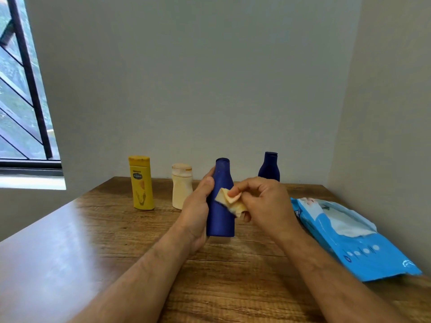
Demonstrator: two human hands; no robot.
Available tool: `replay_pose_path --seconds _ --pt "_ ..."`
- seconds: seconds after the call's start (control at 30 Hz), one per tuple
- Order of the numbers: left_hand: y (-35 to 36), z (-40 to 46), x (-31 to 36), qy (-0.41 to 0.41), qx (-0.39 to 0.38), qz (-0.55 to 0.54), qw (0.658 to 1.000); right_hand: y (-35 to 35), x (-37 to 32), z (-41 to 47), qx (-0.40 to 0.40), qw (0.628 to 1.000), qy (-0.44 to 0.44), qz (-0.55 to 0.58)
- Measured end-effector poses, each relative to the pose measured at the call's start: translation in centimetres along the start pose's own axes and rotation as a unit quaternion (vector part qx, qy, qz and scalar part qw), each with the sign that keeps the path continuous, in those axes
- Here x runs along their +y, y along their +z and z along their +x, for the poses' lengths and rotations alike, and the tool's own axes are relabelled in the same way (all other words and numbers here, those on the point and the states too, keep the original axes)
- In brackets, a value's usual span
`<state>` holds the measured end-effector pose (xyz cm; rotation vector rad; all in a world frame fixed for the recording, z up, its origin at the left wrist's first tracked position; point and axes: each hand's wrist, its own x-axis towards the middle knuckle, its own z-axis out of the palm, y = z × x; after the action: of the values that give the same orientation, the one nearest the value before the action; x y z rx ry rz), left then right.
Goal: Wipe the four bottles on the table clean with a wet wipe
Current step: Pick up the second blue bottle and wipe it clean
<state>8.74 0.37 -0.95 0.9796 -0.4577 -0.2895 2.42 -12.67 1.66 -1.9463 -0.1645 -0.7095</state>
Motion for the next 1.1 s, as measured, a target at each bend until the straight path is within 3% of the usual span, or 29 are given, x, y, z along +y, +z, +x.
replay_pose_path --seconds 0.2,0.33,0.57,0.9,1.1 --pt "-0.1 0.0 0.2 0.015 0.007 0.009 1.000 -0.7 0.0 0.0 0.107 0.991 -0.064 -0.054" --pt "-0.2 -0.1 0.2 0.022 0.001 0.020 1.000 -0.3 -0.3 0.2 0.076 0.994 -0.010 -0.084" --pt "0.1 -0.3 -0.2 -0.004 -0.029 0.042 0.999 -0.3 -0.9 -0.3 0.023 0.998 -0.048 -0.030" --pt "0.4 -0.6 0.0 0.009 -0.063 0.098 0.993 -0.1 0.6 0.5 0.191 0.970 -0.105 -0.102" --pt "0.8 -0.9 0.3 0.064 -0.055 0.118 0.989 0.6 0.1 -0.4 0.144 0.976 -0.128 -0.101"
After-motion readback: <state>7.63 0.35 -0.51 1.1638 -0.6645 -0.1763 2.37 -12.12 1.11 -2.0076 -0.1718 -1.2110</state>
